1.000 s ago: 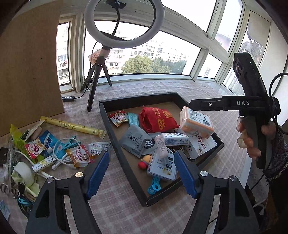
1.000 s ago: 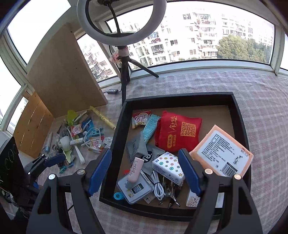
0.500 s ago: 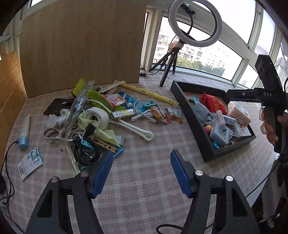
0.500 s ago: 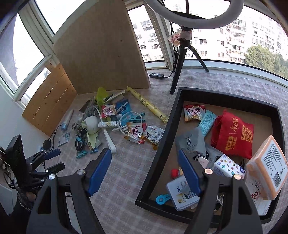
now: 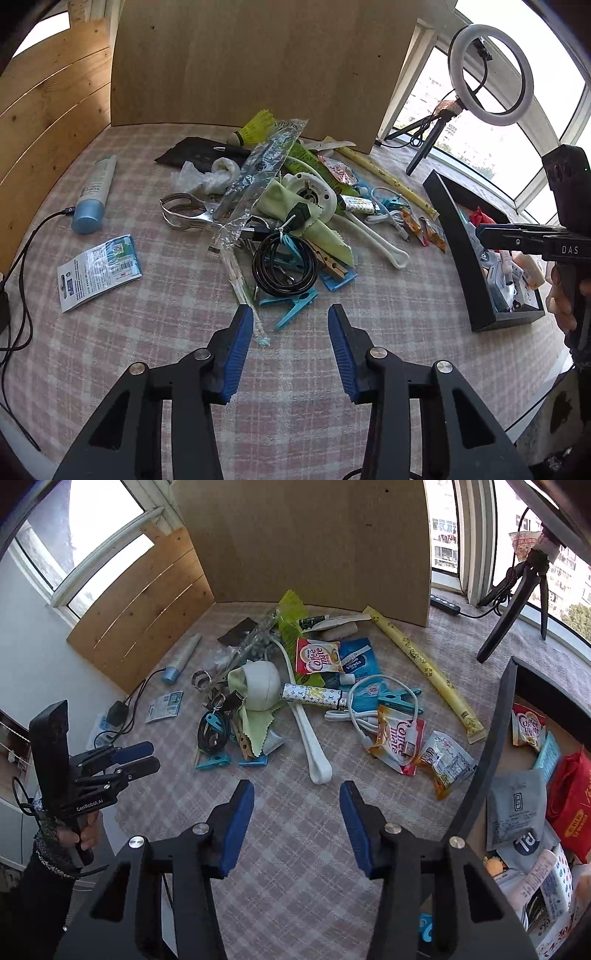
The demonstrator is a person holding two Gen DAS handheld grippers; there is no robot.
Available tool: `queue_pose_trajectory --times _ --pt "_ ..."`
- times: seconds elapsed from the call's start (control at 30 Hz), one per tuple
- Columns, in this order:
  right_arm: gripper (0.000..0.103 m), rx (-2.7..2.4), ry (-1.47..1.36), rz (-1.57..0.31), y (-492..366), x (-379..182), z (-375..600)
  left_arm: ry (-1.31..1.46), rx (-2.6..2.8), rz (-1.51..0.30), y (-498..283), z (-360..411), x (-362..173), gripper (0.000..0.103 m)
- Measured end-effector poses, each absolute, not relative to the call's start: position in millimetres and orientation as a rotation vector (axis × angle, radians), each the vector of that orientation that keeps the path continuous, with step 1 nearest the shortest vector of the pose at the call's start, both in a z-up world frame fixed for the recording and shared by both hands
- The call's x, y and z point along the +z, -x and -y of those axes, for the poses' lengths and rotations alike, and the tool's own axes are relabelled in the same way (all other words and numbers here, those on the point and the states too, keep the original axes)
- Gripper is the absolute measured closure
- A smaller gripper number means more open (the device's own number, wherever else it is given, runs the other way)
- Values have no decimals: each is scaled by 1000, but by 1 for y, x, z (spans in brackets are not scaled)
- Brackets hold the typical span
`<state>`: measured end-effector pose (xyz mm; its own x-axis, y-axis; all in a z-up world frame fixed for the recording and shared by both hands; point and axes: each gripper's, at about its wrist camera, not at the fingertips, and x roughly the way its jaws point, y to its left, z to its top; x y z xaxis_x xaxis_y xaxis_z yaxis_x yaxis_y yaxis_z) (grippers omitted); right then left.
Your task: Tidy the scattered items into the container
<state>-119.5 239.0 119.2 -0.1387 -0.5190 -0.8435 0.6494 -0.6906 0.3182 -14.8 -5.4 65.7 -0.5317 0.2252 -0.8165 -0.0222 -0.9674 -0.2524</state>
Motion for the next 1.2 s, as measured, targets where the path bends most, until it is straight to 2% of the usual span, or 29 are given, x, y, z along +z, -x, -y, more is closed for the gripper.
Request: queue_pose_trajectory --times 0.23,0.5,0.57,0.63,0.7,0.9,1.13,1.2 --pt "59 -1852 -1384 -247 136 93 -210 1503 2577 396 53 16 40 65" --pt "59 -1811 -1418 -294 158 68 -189 1586 2537 303 81 8 21 65" --pt "60 -1801 -1421 -312 162 63 -183 1600 2525 289 84 6 17 68" --pt "60 -1793 -1426 -339 167 57 -175 1625 2519 275 86 5 13 78" --pt "60 -1785 -1434 -359 172 50 -168 1631 2520 296 89 6 12 81" --pt "68 -1750 -1448 -391 186 33 -146 1640 2529 304 92 7 11 83" --pt "70 -1748 -1410 -302 203 31 -134 1630 2523 301 90 6 12 89" --pt "75 -1757 -1405 -303 208 31 -131 1623 2522 305 89 6 14 90"
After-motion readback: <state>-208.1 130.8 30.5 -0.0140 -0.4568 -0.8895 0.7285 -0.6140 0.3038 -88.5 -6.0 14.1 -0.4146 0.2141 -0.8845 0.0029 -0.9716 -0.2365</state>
